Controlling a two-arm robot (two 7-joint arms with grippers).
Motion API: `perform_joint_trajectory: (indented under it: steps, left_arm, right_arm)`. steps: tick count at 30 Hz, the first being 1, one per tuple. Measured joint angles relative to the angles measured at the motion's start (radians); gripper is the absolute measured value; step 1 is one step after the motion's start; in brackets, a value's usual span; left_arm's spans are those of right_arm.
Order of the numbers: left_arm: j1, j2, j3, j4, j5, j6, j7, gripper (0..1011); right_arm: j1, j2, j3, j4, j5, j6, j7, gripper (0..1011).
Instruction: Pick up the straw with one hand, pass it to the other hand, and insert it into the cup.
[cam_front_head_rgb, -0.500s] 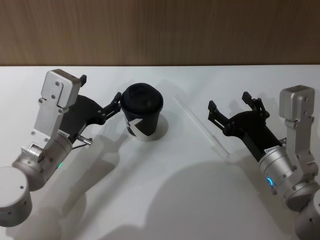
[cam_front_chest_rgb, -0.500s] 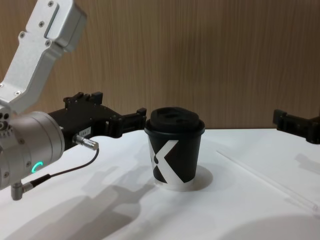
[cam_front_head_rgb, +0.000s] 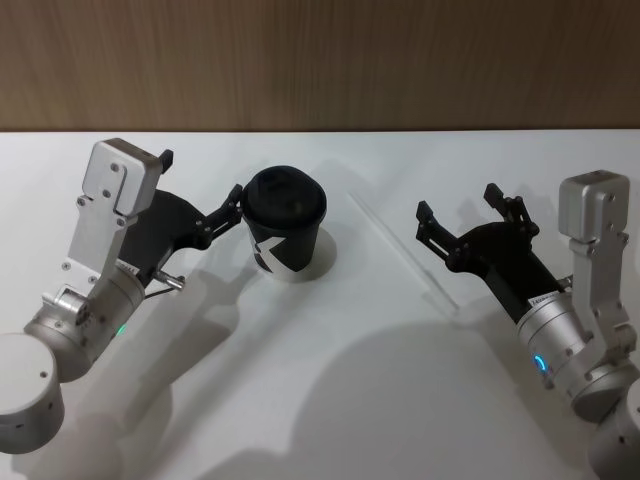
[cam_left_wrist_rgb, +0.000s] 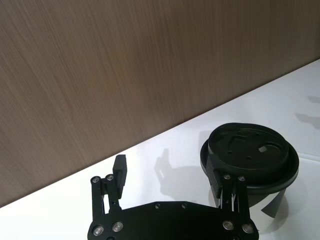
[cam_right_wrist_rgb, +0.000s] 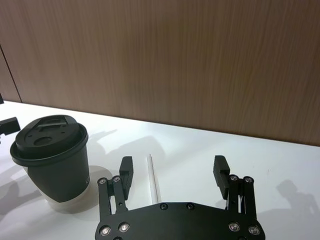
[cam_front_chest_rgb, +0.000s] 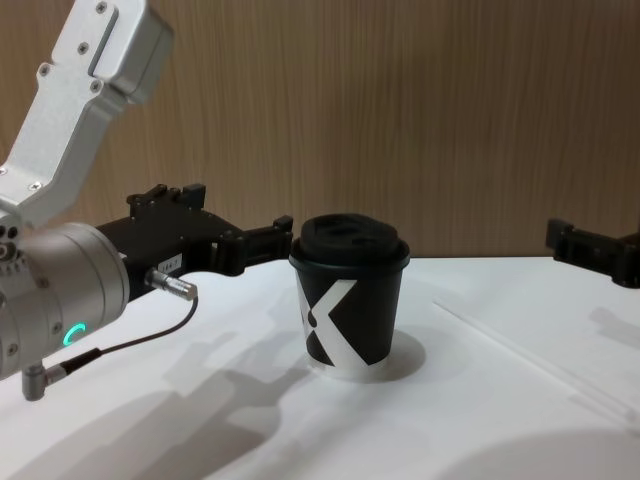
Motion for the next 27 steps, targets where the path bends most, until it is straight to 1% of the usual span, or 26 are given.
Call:
perform_joint_trajectory:
  steps: [27]
  left_arm:
    - [0.000, 0.000, 0.000, 0.000, 0.000, 0.000, 0.000, 1003]
  right_arm:
    - [0.000, 0.000, 0.000, 0.000, 0.000, 0.000, 0.000, 1001]
